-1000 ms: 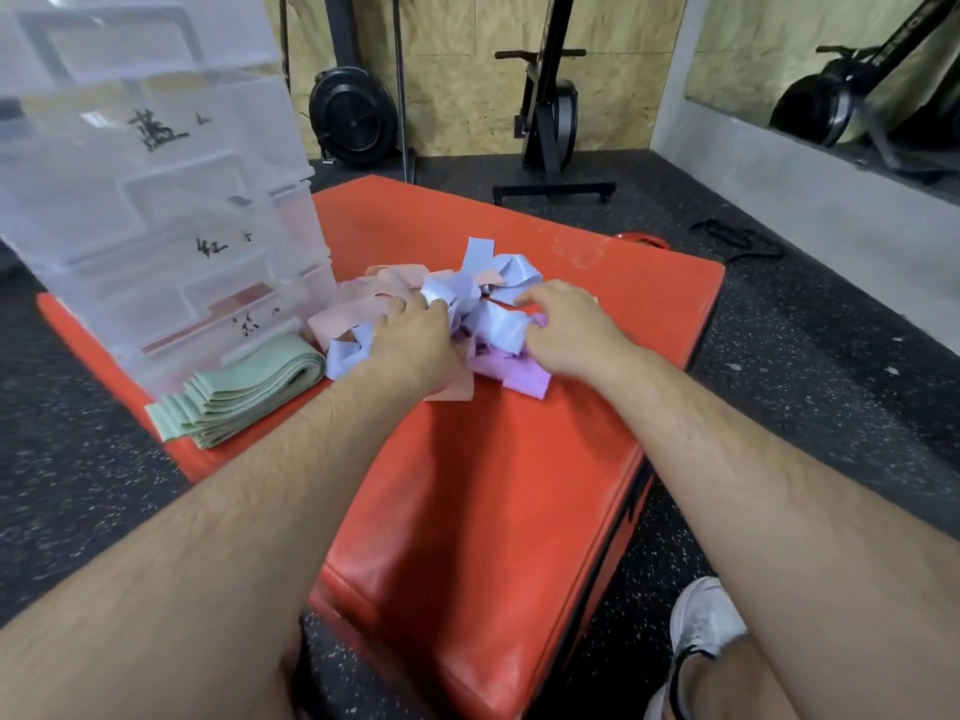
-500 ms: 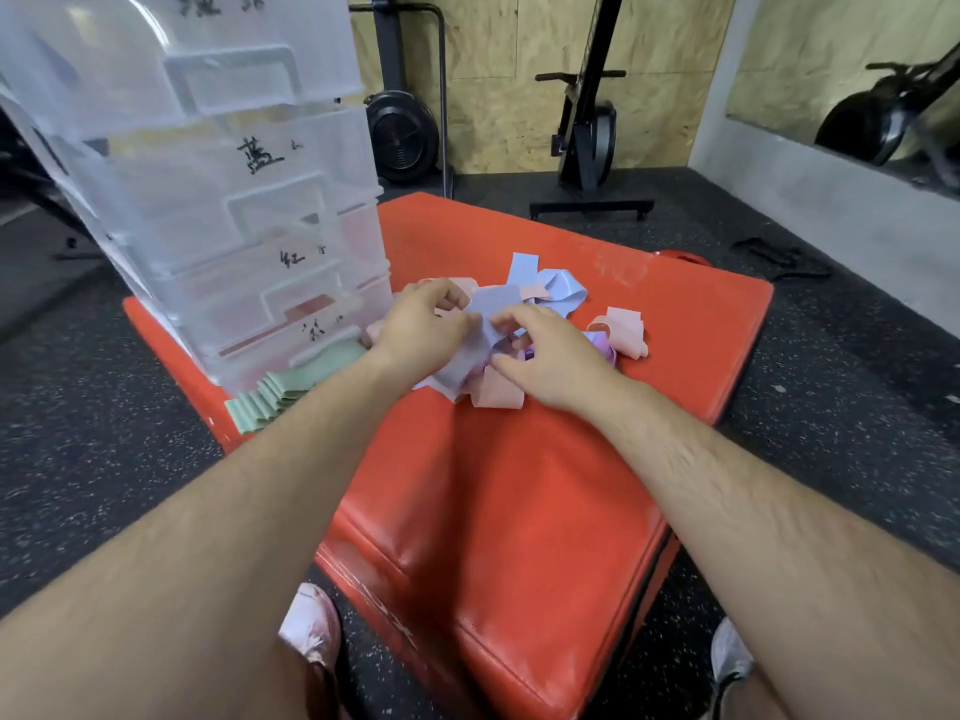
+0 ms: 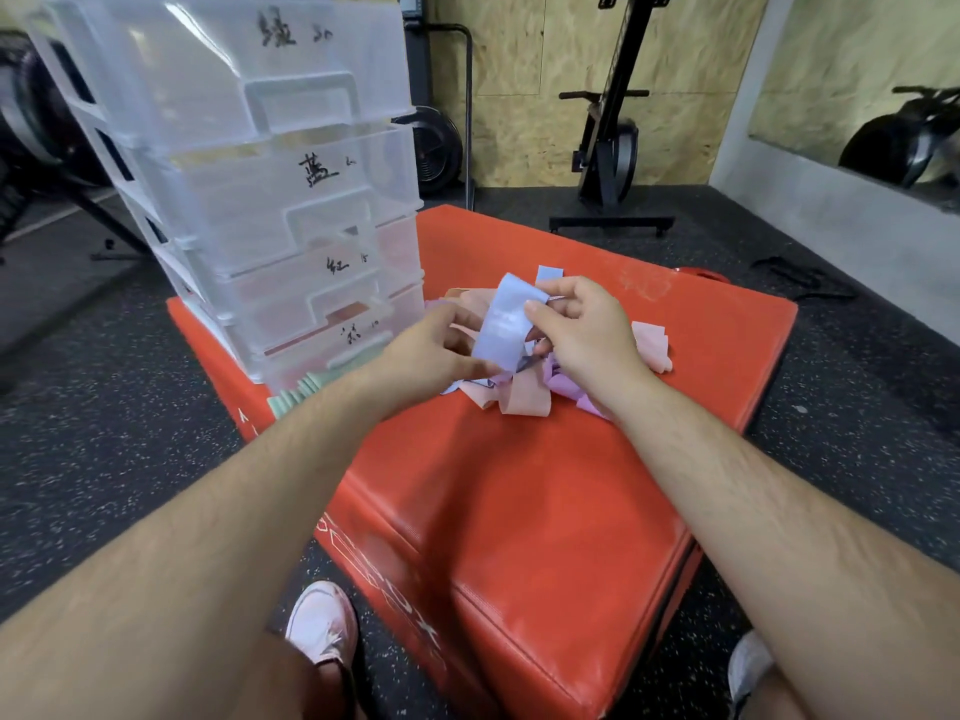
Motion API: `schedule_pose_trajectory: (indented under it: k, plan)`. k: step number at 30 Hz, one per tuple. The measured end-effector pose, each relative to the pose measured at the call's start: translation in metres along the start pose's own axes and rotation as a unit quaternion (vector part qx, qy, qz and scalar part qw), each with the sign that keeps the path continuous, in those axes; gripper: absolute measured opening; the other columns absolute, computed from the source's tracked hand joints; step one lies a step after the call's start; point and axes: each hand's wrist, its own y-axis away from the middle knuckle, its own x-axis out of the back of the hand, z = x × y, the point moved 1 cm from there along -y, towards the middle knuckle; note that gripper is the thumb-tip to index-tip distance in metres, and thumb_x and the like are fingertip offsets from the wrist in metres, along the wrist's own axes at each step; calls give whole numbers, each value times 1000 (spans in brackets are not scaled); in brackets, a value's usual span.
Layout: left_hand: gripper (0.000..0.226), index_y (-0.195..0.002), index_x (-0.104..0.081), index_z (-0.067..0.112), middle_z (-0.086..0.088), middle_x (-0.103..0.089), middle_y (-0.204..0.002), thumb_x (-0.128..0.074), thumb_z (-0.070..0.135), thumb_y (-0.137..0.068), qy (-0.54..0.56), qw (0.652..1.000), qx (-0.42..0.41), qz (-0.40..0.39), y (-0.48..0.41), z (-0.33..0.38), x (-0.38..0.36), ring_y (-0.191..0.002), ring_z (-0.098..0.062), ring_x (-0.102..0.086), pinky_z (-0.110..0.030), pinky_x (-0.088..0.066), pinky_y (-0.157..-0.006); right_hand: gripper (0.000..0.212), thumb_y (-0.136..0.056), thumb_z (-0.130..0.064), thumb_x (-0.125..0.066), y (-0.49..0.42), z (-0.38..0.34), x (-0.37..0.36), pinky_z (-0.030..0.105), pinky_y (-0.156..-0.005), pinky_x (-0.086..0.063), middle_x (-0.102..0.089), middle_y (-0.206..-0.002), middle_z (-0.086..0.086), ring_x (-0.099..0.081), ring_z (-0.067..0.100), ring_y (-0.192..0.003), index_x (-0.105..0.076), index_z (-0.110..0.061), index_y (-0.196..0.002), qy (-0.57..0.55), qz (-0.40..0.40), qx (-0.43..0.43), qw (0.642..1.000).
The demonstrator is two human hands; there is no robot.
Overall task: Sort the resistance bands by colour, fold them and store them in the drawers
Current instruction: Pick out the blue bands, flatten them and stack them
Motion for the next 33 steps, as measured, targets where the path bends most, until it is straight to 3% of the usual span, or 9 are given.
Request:
schedule_pose_trajectory:
  k: [4,8,12,16,20,23,27,29,33]
  plan:
    - [43,-113,-51,24,-4,-65,-79,-77,10,-83,9,998,-40,57,10,4,6,-63,-13,-55,-18,-42,-52,31,-94,-20,-66,5,5,2,36,-72,-58,-66,-108,-1,-71,13,-77,-55,-32,-120,51,-5,13,999]
    - [28,-105,-59,26,-13,-68,-89,-76,19,-83,19,988,-115,106,11,11,7,-73,-15,-57,-37,-48,-71,32,-85,-19,-65,15,6,-1,19,-84,-49,-44,-129,-10,-60,11,-88,-66,-37,-111,171,-84,135,972]
    - [9,-96,-69,25,-5,-69,-89,-72,21,-89,2,977,-155,146,17,22,6,-78,-11,-62,-39,-54,-83,21,-85,-15,-65,18,2,-9,23,-77,-49,-65,-106,-10,-58,9,-81,-68,-24,-104,188,-74,180,963]
    - [6,-94,-68,26,5,-56,-93,-67,32,-93,-64,962,-164,208,24,32,4,-78,2,-54,-10,-43,-73,12,-92,-13,-62,20,-5,-14,12,-69,-43,-68,-88,-13,-60,4,-79,-68,-23,-93,151,-14,189,970]
    - [39,-102,-64,15,2,-60,-76,-60,52,-93,109,980,-38,163,28,33,0,-66,-10,-63,-31,-59,-67,11,-89,-14,-67,26,-10,-17,16,-69,-45,-67,-84,-9,-60,7,-78,-67,-25,-88,153,-4,220,963]
    - [24,-105,-63,9,-12,-69,-94,-63,31,-95,168,978,9,126,27,26,-2,-73,-19,-68,-43,-61,-75,10,-84,-12,-70,31,-8,-22,15,-67,-41,-63,-78,-7,-58,9,-77,-69,-22,-84,207,-72,253,942]
    - [24,-110,-64,11,-6,-68,-88,-59,3,-87,45,986,-9,160,33,16,6,-65,-11,-64,-17,-52,-56,9,-84,-16,-71,34,-5,-25,11,-68,-38,-55,-80,-9,-53,7,-76,-65,-19,-77,202,-120,242,941]
    - [22,-104,-66,17,7,-64,-82,-60,5,-86,-74,982,-45,167,40,14,11,-63,-6,-59,-9,-42,-49,1,-87,-19,-65,27,-3,-28,16,-82,-38,-53,-95,-10,-51,2,-88,-64,-20,-87,207,-110,255,938]
    - [23,-95,-69,23,15,-56,-67,-64,4,-83,-97,980,-87,151,51,5,19,-58,-2,-51,-11,-41,-52,37,-93,-16,-57,22,-1,-43,24,-107,-34,-56,-133,-9,-47,7,-127,-57,-20,-130,221,-240,214,921]
